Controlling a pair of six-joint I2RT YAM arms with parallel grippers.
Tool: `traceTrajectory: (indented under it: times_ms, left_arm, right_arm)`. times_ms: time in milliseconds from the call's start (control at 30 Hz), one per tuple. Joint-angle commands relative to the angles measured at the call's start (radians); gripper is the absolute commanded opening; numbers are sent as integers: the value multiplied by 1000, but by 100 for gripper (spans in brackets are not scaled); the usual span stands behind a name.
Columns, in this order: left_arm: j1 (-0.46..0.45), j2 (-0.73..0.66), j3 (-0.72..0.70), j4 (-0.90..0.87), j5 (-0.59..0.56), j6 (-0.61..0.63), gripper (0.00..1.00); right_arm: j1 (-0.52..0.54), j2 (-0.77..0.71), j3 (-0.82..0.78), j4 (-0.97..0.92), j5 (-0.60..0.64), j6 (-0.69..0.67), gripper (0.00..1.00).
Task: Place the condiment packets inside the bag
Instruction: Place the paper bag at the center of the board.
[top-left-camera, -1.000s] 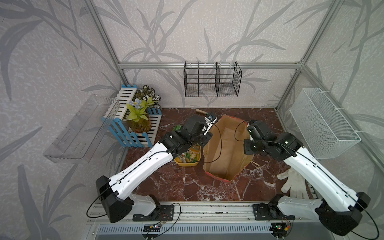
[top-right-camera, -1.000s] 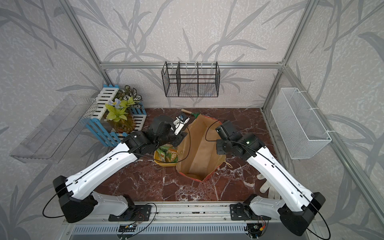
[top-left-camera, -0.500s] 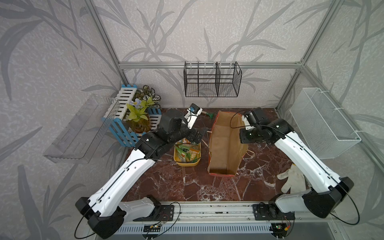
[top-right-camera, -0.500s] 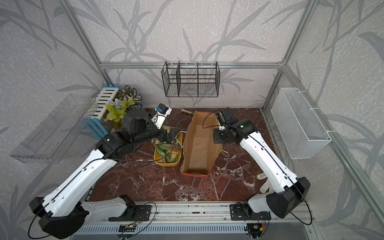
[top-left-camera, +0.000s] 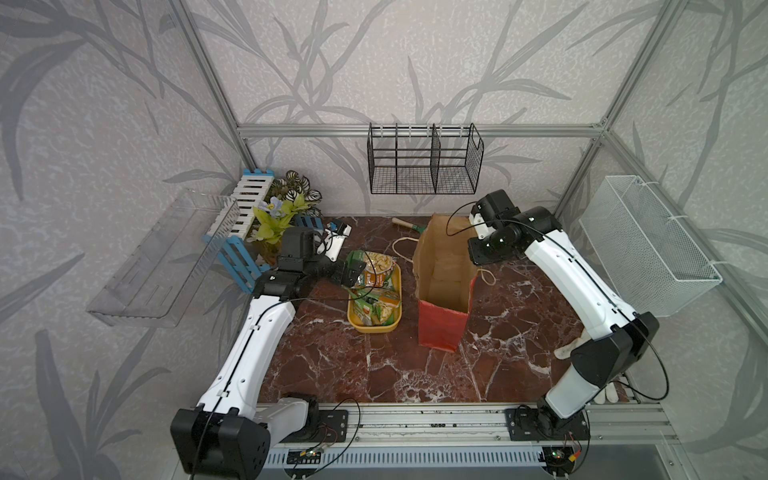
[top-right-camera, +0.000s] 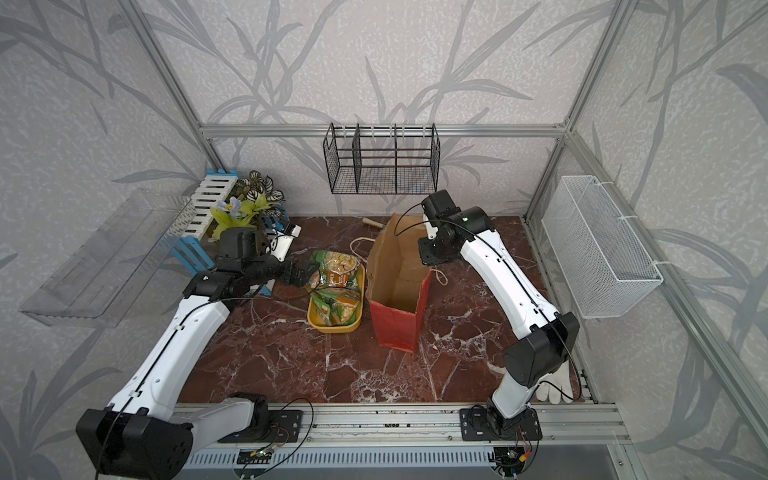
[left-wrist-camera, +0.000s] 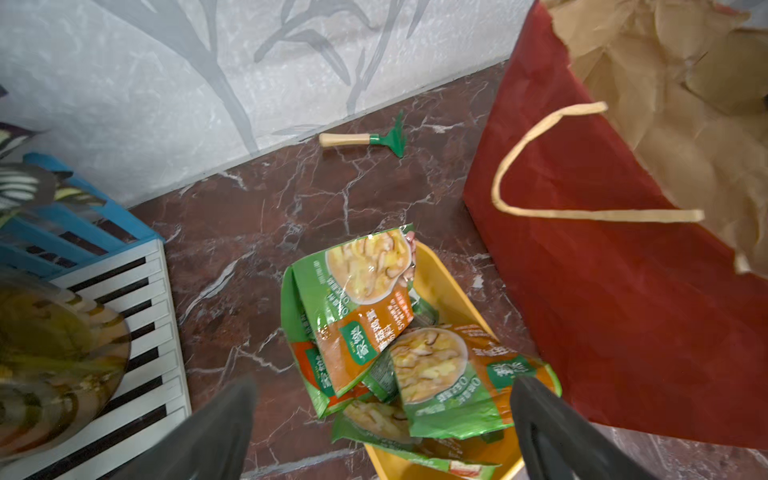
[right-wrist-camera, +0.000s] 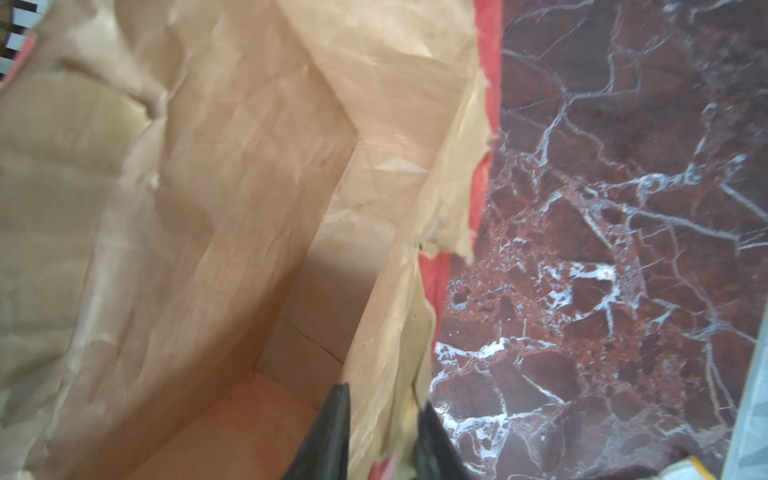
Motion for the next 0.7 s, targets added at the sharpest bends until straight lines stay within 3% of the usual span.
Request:
traceTrajectory:
  times_ms: [0, 233, 400, 500, 667]
  left_arm:
    - [24, -57, -43, 35, 67, 77, 100]
    - [49, -113, -122, 26, 125, 146, 100]
    - [66, -114, -146, 1, 126, 214, 100]
    - [68, -116, -166, -3, 92, 238, 100]
    - [62, -132, -204, -31, 91, 367, 100]
  right_arm:
    - [-5, 1, 46, -72, 63, -23, 35]
    - [-4, -48, 25, -16, 108, -24, 65]
    - [60, -215, -69, 136, 189, -15, 92]
    - [80, -315, -125, 190, 218, 7, 99]
    - [102, -519, -305, 279, 261, 65, 99]
